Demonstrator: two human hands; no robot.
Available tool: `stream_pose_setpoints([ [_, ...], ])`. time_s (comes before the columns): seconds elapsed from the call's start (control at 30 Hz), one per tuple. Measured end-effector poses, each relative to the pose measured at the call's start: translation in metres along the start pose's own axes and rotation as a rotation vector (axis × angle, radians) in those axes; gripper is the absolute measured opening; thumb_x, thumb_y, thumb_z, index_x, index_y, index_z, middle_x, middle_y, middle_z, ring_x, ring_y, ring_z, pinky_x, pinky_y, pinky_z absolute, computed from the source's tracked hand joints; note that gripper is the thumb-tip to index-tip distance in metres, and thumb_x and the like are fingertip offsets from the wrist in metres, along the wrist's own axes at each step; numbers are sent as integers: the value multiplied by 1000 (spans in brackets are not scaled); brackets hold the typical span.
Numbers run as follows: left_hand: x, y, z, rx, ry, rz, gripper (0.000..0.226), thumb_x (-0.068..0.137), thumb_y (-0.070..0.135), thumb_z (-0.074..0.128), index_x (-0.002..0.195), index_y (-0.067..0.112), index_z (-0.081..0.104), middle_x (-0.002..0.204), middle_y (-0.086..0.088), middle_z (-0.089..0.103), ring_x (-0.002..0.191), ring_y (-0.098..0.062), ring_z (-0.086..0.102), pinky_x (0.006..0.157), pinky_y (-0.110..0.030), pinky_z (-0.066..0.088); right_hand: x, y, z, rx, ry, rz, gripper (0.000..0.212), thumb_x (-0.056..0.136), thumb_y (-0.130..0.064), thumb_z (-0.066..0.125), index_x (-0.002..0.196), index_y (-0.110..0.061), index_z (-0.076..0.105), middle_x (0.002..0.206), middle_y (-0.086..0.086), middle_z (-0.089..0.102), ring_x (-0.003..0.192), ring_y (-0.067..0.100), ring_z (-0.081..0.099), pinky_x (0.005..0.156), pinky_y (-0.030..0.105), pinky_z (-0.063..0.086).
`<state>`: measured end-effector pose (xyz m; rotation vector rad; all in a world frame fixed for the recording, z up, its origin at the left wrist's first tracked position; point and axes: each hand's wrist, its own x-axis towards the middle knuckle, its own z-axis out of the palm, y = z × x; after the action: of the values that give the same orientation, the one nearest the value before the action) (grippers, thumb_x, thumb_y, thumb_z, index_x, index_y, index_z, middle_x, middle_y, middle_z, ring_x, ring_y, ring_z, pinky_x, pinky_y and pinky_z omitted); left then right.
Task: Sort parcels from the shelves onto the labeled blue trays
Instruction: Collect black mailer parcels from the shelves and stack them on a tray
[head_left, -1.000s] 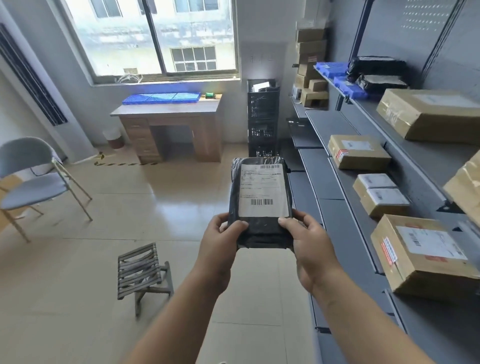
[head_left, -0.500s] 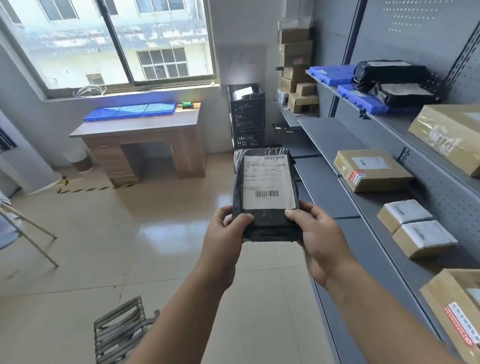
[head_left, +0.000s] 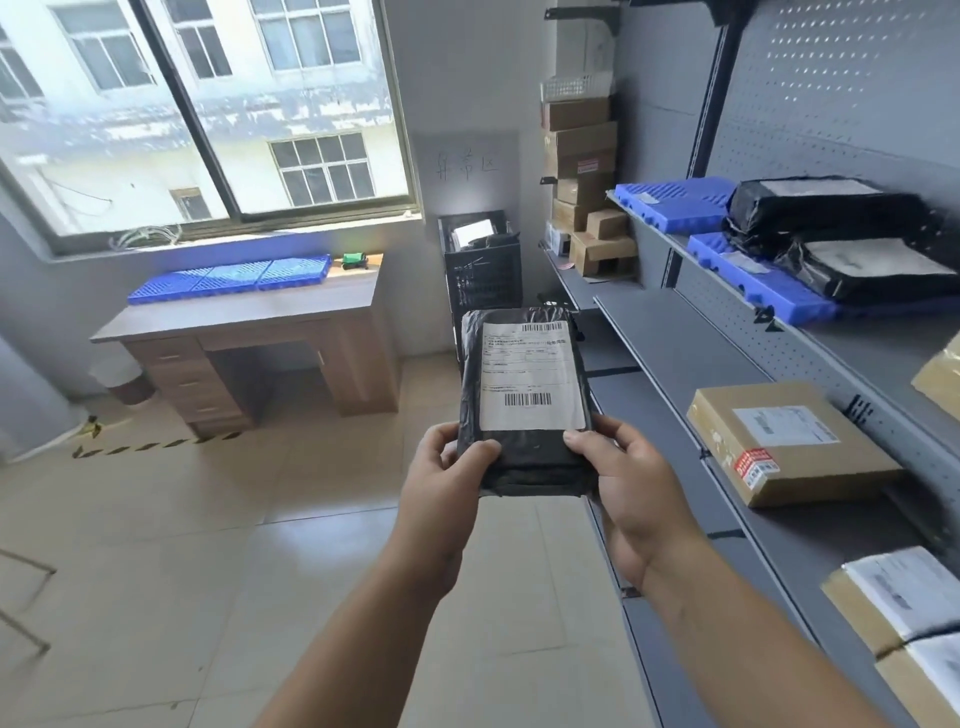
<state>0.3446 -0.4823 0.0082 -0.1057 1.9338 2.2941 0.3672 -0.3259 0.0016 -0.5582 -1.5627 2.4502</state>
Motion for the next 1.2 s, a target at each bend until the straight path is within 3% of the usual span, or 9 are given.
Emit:
stream_pose_setpoints([
  [0.23,111,19,33,30,23,51,15,97,10,62,110,15,63,82,7,73,71,-5,64,74,-27,45,112,-33,19,-6,-50,-23,24,94,-3,65,118,-10,65,108,12,76,76,12,75,57,19,55],
  [0.43,211,26,40,21,-23,30,15,96,8,65,109,15,63,86,1,74,83,-18,60,84,-39,46,200,-42,40,-50,-30,-54,24,95,-4,65,118,-11,67,107,9,77,80,11,75,59,18,55],
  [0.63,320,50,49,31,-144,45,33,78,25,70,110,15,65,90,-2,75,88,-24,59,88,-45,46,290,-56,73,-28,72,-122,18,94,-5,67,109,-15,67,99,3,77,75,4,72,59,14,52],
  [0.8,403,75,73,54,-289,47,17,95,11,65,112,16,66,93,0,78,85,-17,68,92,-46,53,351,-77,91,-10,198,-207,23,93,-8,69,115,-13,70,111,6,77,105,22,73,82,31,53],
  [0.87,418,81,84,71,-339,59,17,96,11,64,112,17,66,94,-1,78,86,-19,70,98,-50,54,360,-85,89,1,238,-238,24,93,-8,68,116,-14,70,111,5,78,107,22,72,83,30,52],
  [0.93,437,83,103,85,-424,72,16,96,12,63,111,18,67,91,1,78,82,-17,71,92,-46,57,369,-93,83,19,301,-270,24,93,-9,68,117,-14,70,111,5,78,106,20,73,82,29,53],
  [1.03,455,86,137,87,-535,62,16,98,10,61,112,13,65,77,9,73,61,-7,64,67,-23,53,376,-108,65,9,392,-335,24,93,-10,68,116,-15,71,111,4,78,109,21,72,92,35,54],
  [1.07,458,89,151,82,-577,54,16,97,9,62,113,13,65,79,8,74,62,-7,64,68,-23,53,378,-115,58,10,431,-353,24,93,-10,69,116,-16,71,110,3,78,108,20,72,94,35,53],
  [1.2,466,93,210,95,-703,63,15,95,12,65,108,19,68,90,3,78,83,-16,70,100,-48,53,381,-140,22,29,543,-427,22,91,-14,72,112,-20,73,109,2,78,108,23,72,102,48,52],
])
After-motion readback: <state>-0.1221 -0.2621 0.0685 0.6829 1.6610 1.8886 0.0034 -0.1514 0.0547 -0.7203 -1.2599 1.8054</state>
